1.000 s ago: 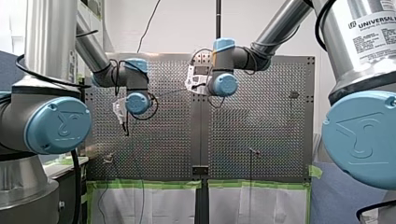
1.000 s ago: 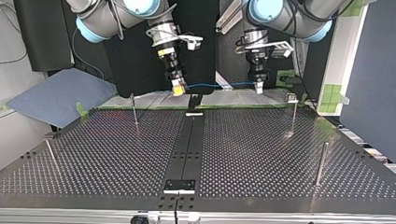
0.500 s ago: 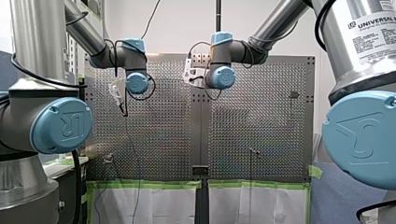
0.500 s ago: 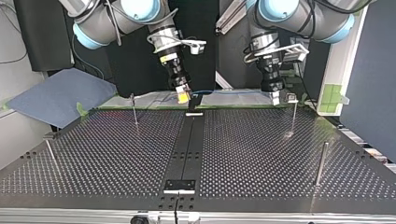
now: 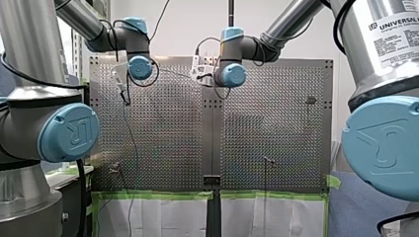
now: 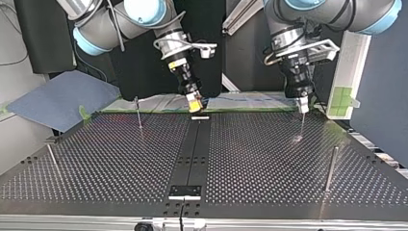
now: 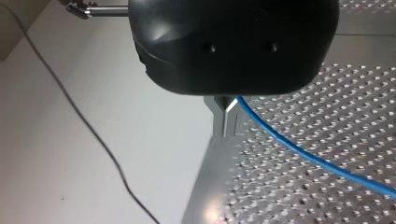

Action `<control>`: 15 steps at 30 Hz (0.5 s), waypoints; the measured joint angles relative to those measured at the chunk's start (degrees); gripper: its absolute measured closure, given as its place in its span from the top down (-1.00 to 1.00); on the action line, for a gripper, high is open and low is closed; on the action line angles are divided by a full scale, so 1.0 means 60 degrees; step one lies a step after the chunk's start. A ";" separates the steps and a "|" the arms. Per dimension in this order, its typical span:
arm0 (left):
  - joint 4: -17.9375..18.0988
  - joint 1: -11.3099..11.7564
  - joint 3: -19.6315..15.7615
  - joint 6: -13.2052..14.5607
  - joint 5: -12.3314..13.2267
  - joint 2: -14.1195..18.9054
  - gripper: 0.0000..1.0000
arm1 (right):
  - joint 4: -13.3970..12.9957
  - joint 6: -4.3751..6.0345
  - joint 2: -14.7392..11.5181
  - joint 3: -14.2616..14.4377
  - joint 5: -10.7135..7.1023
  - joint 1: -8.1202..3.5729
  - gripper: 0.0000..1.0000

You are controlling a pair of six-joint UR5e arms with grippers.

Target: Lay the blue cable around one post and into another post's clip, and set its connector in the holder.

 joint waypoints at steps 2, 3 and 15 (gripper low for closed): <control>-0.0141 0.0048 0.0066 0.0003 0.0011 0.0076 -1.00 | 0.0050 0.0000 0.0005 -0.0111 -0.0019 0.0012 -1.00; -0.0206 0.0084 0.0114 0.0006 0.0030 0.0102 -1.00 | 0.0066 0.0000 0.0009 -0.0161 -0.0029 0.0019 -1.00; -0.0236 0.0673 0.0703 0.0008 0.0531 -0.0114 -1.00 | 0.0235 0.0005 0.0120 -0.0823 -0.0335 0.0177 -1.00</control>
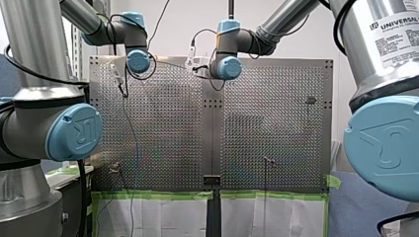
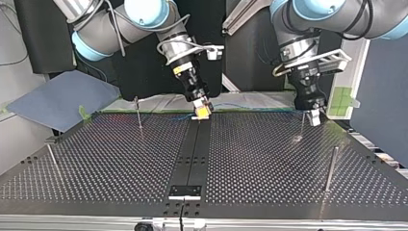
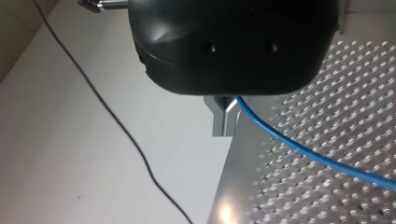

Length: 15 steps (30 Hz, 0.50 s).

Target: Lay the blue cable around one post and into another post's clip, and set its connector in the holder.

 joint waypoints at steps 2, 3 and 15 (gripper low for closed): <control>-0.0025 0.0150 0.0105 -0.0009 0.0131 -0.0012 -1.00 | 0.0076 -0.0002 0.0089 -0.0130 -0.0015 0.0040 -1.00; -0.0041 0.0249 0.0160 -0.0014 0.0223 -0.0011 -1.00 | 0.0112 -0.0003 0.0136 -0.0186 -0.0018 0.0059 -1.00; -0.0024 0.1303 0.0315 -0.0179 0.1268 -0.0006 -1.00 | 0.0384 -0.0017 0.0734 -0.1000 0.0021 0.0303 -1.00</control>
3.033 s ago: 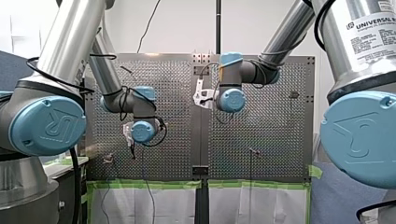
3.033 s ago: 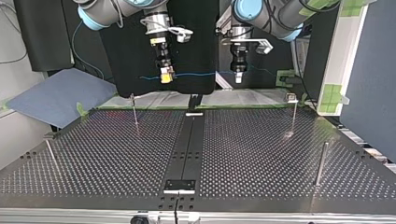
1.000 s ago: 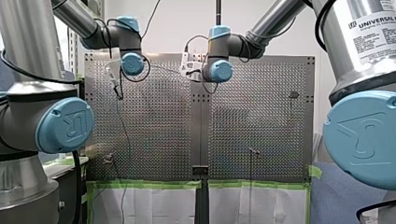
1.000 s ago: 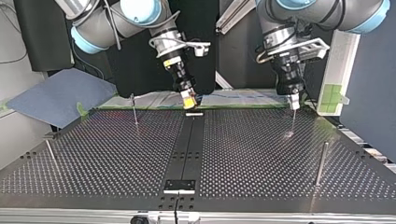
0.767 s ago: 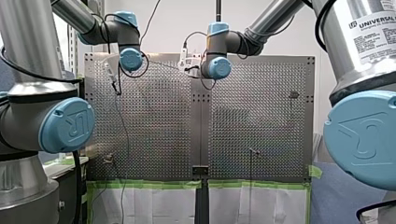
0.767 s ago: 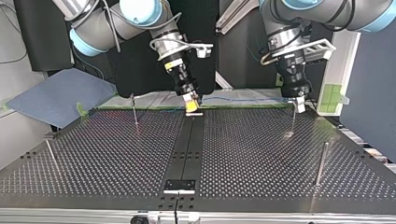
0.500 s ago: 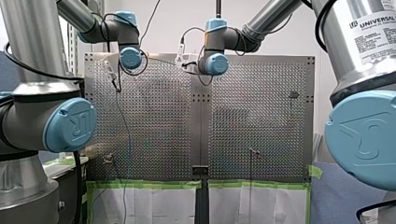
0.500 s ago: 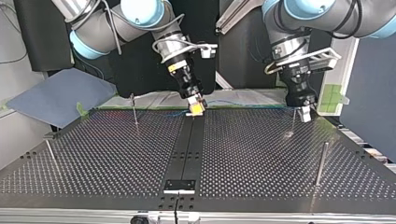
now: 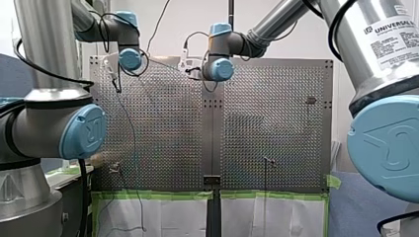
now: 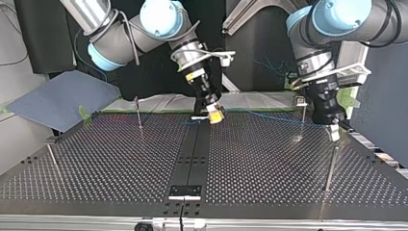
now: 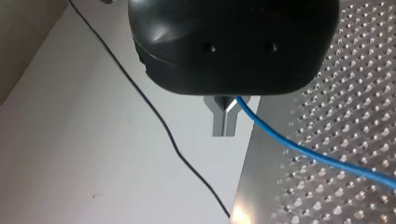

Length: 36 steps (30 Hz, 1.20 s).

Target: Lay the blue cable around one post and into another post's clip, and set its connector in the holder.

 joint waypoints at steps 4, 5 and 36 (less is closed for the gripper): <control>0.0010 0.0299 0.0084 -0.0146 0.0299 -0.0026 -1.00 | 0.0031 0.0006 0.0060 -0.0301 0.0054 0.0034 -1.00; 0.0011 0.0366 0.0116 -0.0179 0.0366 -0.0049 -1.00 | 0.0043 0.0008 0.0075 -0.0387 0.0061 0.0040 -1.00; 0.0655 0.2254 0.1176 -0.0920 0.1617 -0.1065 -1.00 | 0.0301 -0.0003 0.0394 -0.1346 0.0148 0.0141 -1.00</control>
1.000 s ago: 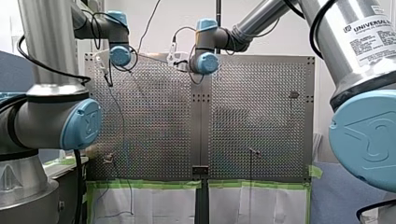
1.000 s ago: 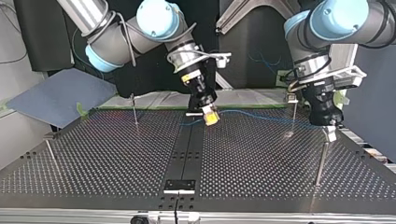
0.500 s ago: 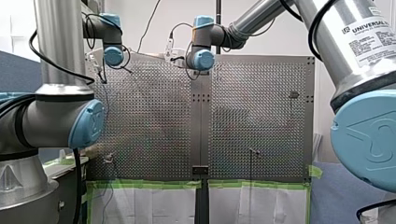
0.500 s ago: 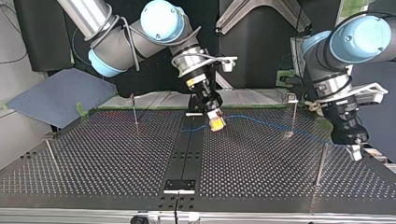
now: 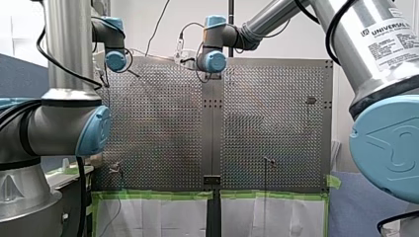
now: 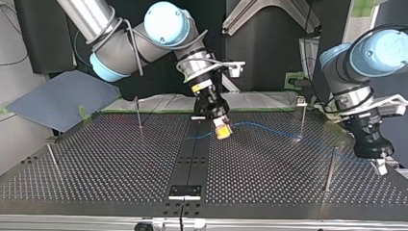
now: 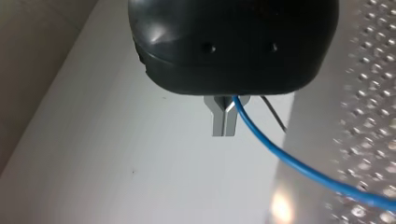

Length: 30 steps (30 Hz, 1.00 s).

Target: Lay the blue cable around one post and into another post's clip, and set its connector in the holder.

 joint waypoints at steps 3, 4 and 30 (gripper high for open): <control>0.0096 0.0066 0.0000 -0.0004 0.0076 -0.0185 -1.00 | 0.0001 0.0000 0.0015 -0.0003 0.0017 -0.0013 -1.00; 0.0130 0.0084 0.0003 -0.0005 0.0091 -0.0227 -1.00 | 0.0001 0.0000 0.0016 -0.0003 0.0025 -0.0017 -1.00; 0.0656 0.0686 0.0390 -0.0287 0.0623 -0.1277 -1.00 | -0.0116 0.0001 0.0180 -0.0008 0.0245 -0.0169 -1.00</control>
